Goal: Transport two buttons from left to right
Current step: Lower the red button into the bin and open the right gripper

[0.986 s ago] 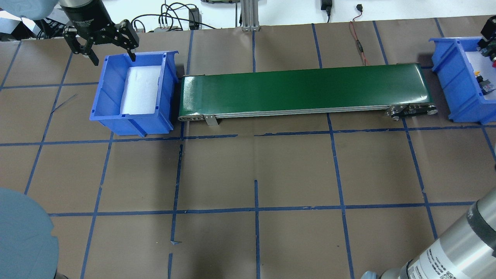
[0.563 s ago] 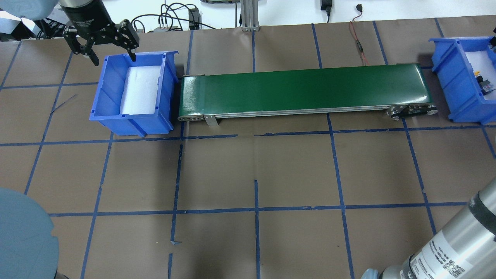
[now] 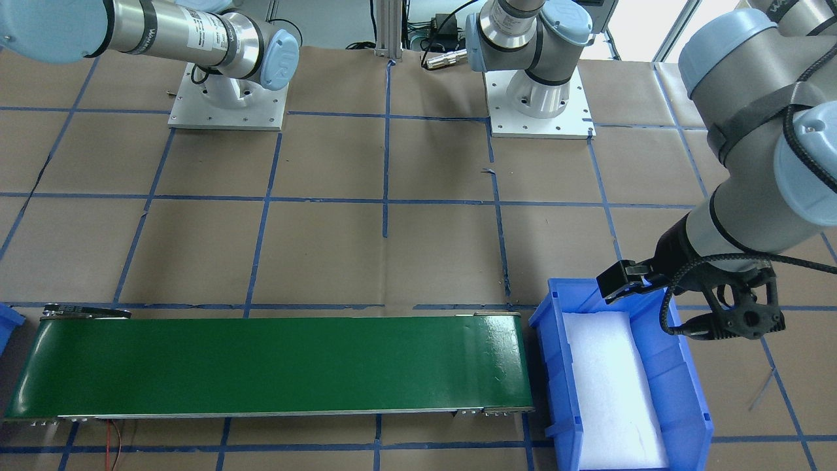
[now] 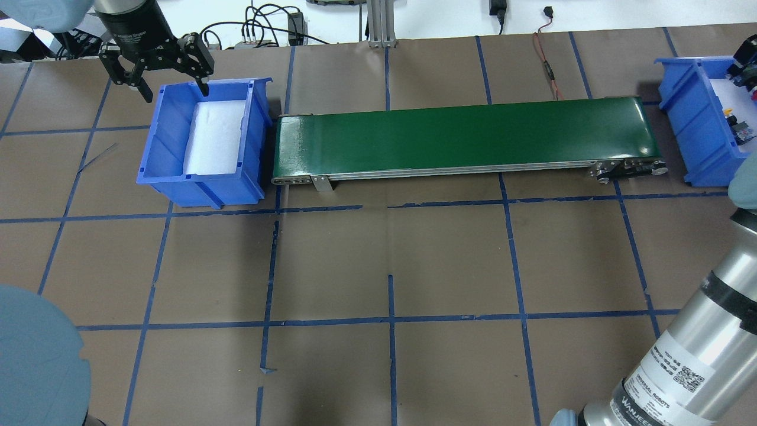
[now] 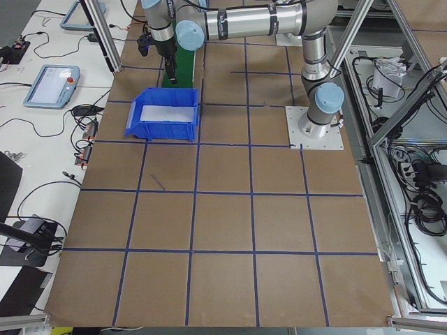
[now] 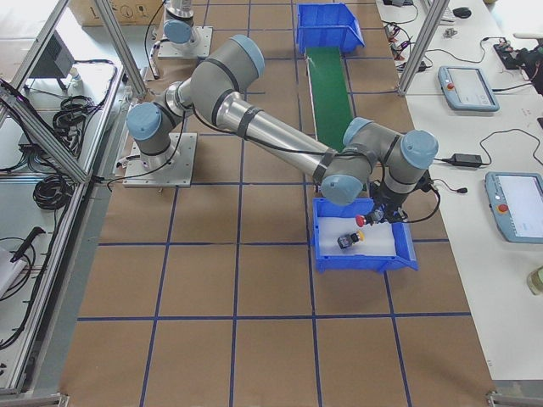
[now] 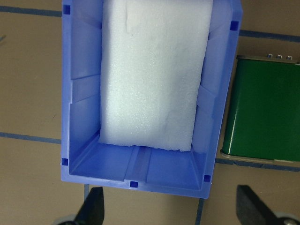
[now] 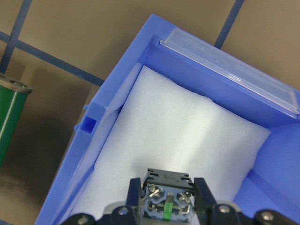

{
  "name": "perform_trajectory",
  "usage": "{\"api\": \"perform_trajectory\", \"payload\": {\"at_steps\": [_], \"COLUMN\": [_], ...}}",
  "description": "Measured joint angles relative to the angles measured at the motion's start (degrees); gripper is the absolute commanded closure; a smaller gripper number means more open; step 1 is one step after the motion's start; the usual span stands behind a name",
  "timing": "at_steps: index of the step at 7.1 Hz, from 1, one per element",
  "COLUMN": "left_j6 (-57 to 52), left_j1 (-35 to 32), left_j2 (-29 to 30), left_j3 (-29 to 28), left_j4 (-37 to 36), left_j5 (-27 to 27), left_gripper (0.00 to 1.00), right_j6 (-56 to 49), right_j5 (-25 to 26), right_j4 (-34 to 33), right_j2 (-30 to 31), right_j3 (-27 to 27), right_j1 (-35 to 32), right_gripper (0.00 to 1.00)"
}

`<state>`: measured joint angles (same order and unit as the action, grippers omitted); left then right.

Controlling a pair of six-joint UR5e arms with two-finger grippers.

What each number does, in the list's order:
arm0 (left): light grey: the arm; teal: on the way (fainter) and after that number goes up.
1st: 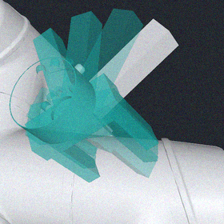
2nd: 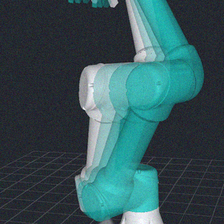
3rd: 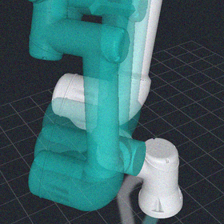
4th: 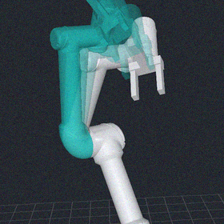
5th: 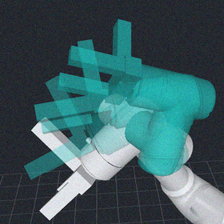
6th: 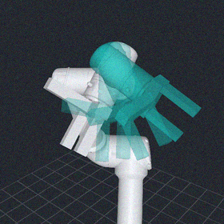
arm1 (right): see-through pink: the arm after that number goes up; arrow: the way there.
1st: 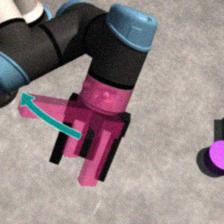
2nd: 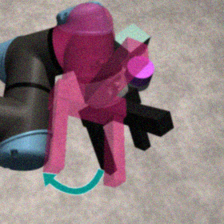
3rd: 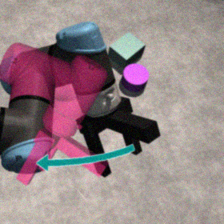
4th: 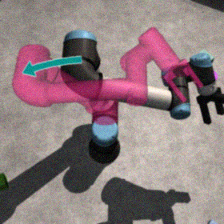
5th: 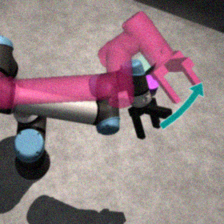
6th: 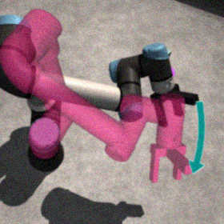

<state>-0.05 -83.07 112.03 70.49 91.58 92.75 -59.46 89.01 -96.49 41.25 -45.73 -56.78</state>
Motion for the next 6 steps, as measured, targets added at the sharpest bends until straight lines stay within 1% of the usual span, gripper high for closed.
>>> {"api": "perform_trajectory", "payload": {"at_steps": [1, 2, 4, 5, 6], "left_j6": [0.3, 0.3, 0.6, 0.6, 0.6], "left_j1": [-0.7, -1.5, -1.9, -2.0, -1.9], "left_j2": [-0.1, -0.1, 0.0, 0.0, -0.1], "left_j3": [0.0, 0.3, 0.4, 0.3, 0.1], "left_j4": [-0.3, -0.4, -0.9, -1.0, -1.0], "left_j5": [-0.4, 0.8, 5.3, 6.0, 6.0], "left_gripper": [0.0, 0.0, 0.0, 0.0, 0.0], "right_j6": [-0.2, -0.3, -0.5, -0.5, -0.5], "right_j5": [-0.1, -0.1, -0.1, -0.2, -0.2], "right_j4": [-0.7, -1.8, -3.7, -4.0, -4.1], "right_j2": [-1.1, -1.8, -3.6, -4.8, -6.1], "right_j3": [0.4, 0.5, 1.6, 2.6, 3.7], "right_j1": [0.0, 0.0, 0.0, 0.0, 0.0], "right_gripper": [0.92, 0.92, 0.92, 0.92, 0.87]}}
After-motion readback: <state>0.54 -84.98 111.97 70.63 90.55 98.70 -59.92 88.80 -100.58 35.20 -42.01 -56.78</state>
